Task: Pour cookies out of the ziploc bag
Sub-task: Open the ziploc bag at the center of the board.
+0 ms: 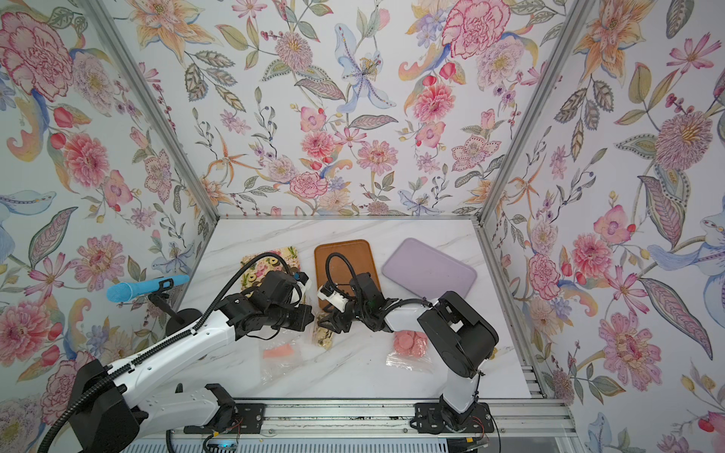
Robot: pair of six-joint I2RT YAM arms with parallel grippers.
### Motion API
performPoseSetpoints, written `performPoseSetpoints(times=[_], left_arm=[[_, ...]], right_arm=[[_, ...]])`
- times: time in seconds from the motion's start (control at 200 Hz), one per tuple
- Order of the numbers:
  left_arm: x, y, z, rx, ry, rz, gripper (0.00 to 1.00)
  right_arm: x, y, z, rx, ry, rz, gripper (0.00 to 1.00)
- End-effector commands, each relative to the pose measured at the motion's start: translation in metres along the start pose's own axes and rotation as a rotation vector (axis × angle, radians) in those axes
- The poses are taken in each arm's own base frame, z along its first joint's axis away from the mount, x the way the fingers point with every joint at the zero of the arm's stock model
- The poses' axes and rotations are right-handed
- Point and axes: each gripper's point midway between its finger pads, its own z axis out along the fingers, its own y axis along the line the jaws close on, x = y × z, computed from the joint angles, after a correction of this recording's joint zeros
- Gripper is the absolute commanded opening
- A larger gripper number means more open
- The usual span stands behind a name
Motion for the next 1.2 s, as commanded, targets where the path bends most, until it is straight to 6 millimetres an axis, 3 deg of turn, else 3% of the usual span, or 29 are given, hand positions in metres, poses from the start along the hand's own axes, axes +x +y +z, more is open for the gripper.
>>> performPoseSetpoints(times=[0.0, 0.17, 0.601, 0.736, 0.866, 1.111, 1.196], left_arm=[[-0.016, -0.001, -0.007, -0.015, -0.038, 0.015, 0.00], [-0.021, -0.001, -0.007, -0.025, -0.049, 0.013, 0.00], [-0.017, -0.002, -0.001, -0.011, -0.045, -0.003, 0.00], [-0.015, -0.002, 0.000, -0.011, -0.044, -0.007, 0.00], [-0.012, -0.001, 0.000, -0.013, -0.039, -0.010, 0.00], [-0.013, -0.001, -0.001, -0.016, -0.041, -0.006, 0.00], [-0.012, 0.001, -0.001, -0.022, -0.039, -0.004, 0.00]], right_arm=[[-0.002, 0.018, 0.000, -0.065, -0.007, -0.082, 0.61], [-0.006, 0.031, -0.007, -0.081, -0.066, -0.124, 0.63], [-0.021, 0.030, 0.005, -0.058, -0.088, -0.153, 0.56], [-0.022, 0.027, 0.007, -0.050, -0.081, -0.148, 0.44], [-0.022, 0.025, 0.006, -0.038, -0.080, -0.144, 0.40], [-0.021, 0.020, 0.005, -0.047, -0.072, -0.113, 0.01], [-0.021, 0.017, 0.003, -0.040, -0.076, -0.099, 0.00]])
